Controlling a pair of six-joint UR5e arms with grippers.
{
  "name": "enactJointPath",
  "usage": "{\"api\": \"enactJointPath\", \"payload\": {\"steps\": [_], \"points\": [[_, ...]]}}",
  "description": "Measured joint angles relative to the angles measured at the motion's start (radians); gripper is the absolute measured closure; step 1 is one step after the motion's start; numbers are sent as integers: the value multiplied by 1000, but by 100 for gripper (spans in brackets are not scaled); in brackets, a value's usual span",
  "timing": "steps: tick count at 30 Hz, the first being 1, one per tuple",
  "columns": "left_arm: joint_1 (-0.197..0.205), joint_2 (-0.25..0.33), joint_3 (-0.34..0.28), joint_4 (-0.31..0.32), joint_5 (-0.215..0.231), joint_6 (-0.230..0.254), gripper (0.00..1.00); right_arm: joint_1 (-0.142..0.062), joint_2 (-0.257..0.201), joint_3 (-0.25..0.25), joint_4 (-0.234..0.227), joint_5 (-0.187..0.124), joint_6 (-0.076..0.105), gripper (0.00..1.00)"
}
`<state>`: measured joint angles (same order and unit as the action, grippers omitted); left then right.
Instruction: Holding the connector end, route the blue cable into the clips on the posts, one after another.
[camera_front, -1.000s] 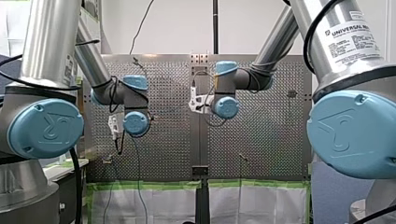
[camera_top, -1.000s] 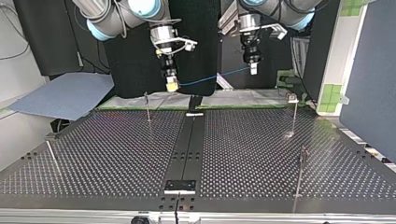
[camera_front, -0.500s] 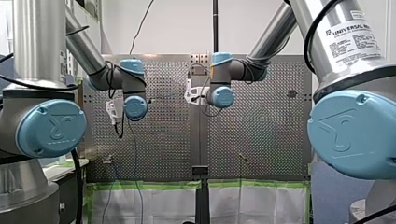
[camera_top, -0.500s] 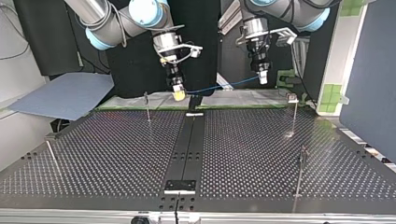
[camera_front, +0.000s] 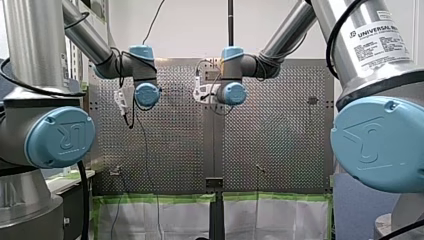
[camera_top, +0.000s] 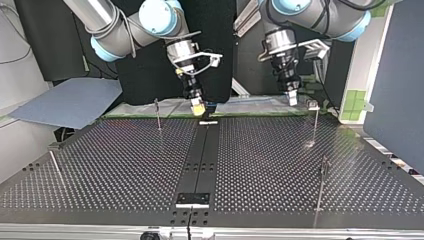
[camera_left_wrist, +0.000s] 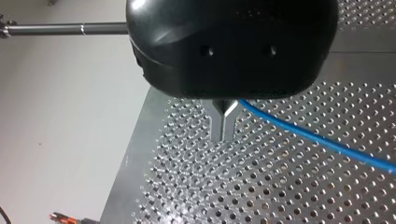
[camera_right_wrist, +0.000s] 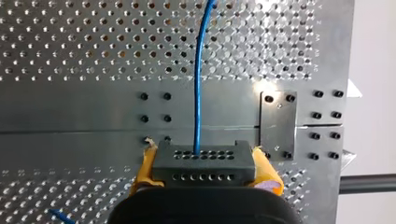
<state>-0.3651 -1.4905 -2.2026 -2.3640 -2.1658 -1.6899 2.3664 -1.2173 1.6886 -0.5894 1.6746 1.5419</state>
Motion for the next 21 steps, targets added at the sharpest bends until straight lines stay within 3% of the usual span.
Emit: {"api": "enactJointPath", "payload": {"steps": [13, 21], "points": [[38, 14, 29, -54, 9, 1, 100, 20, 0, -71, 33, -16, -3, 100], [62, 21, 85, -111, 9, -6, 100, 37, 1, -102, 39, -20, 6, 100]]}}
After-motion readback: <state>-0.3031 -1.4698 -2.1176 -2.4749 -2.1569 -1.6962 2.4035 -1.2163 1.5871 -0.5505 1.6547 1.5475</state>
